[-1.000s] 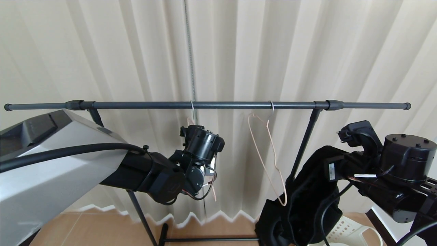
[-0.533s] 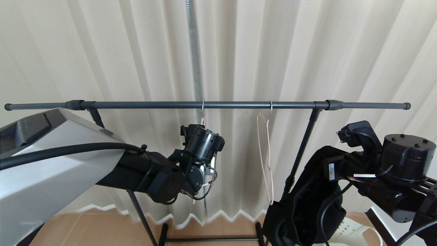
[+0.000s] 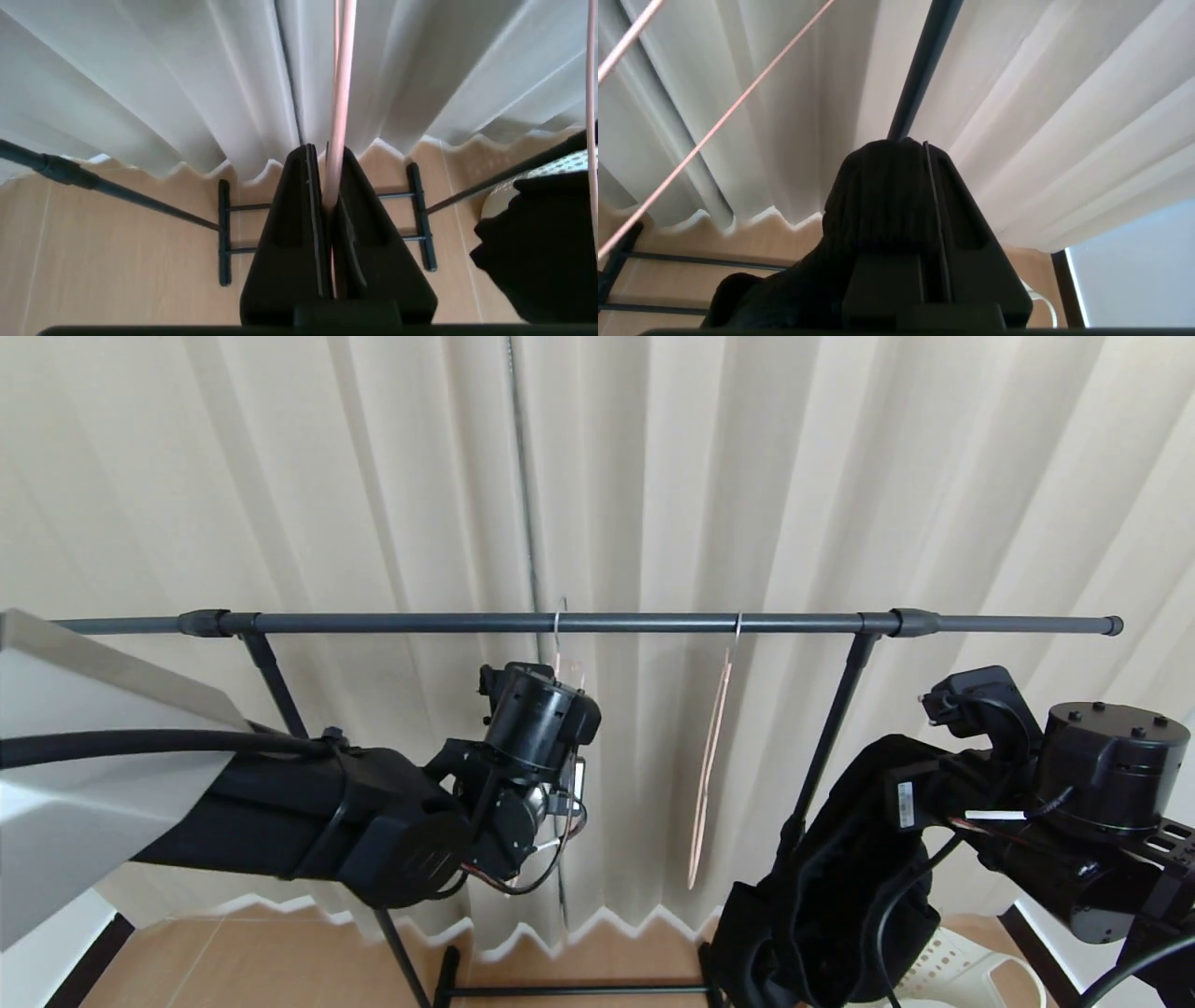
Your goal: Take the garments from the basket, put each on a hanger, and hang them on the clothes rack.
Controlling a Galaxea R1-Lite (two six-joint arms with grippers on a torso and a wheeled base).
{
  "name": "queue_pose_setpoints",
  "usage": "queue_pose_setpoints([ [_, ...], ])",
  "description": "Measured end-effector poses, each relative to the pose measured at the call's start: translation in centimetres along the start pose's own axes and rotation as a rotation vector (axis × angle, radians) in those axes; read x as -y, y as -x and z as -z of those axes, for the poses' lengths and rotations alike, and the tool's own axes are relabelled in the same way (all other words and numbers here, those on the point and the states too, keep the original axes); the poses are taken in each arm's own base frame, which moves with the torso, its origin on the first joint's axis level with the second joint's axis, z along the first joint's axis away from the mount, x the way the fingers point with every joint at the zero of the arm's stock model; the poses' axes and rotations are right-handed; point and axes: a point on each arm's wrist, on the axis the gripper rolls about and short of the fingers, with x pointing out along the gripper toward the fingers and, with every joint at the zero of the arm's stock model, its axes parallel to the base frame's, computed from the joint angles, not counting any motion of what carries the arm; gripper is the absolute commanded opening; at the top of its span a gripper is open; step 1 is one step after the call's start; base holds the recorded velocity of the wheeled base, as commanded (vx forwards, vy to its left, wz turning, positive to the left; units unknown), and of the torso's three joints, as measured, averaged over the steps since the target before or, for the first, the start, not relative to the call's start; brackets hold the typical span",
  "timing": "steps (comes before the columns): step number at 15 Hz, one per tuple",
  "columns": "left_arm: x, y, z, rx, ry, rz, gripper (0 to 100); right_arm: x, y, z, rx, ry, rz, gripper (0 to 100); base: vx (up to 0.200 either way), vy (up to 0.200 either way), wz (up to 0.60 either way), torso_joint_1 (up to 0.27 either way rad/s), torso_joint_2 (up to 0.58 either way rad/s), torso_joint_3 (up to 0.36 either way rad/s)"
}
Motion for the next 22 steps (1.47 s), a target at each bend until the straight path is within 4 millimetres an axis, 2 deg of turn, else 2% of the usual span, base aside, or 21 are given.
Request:
queue_pose_setpoints([
  [7, -2.0, 6.4, 1.9, 0.005, -0.097, 0.066, 0, 0.0, 0.0, 0.0, -0.002, 0.002, -0.001, 0, 0.0, 0.0, 0.0, 0.0, 0.0, 0.0],
  [10, -3.4, 8.2, 2.8, 0.019, -0.101, 0.089, 0, 0.0, 0.0, 0.0, -0.002, 0.003, 0.0, 0, 0.0, 0.0, 0.0, 0.0, 0.0, 0.0],
  [16, -6.3, 10.9, 5.9, -0.017, -0.112, 0.306, 0, -0.1, -0.1, 0.2, -0.007, 0.004, -0.001, 0, 0.0, 0.0, 0.0, 0.0, 0.0, 0.0],
  [18, -7.2, 11.2, 6.5, -0.022, -0.103, 0.311, 0, -0.1, -0.2, 0.3, -0.013, 0.006, -0.001, 0, 0.0, 0.0, 0.0, 0.0, 0.0, 0.0],
  [22, -7.8, 11.4, 7.3, 0.034, -0.067, 0.32, 0, -0.2, -0.4, 0.5, -0.022, 0.008, -0.002, 0, -0.2, 0.0, 0.0, 0.005, 0.0, 0.002],
])
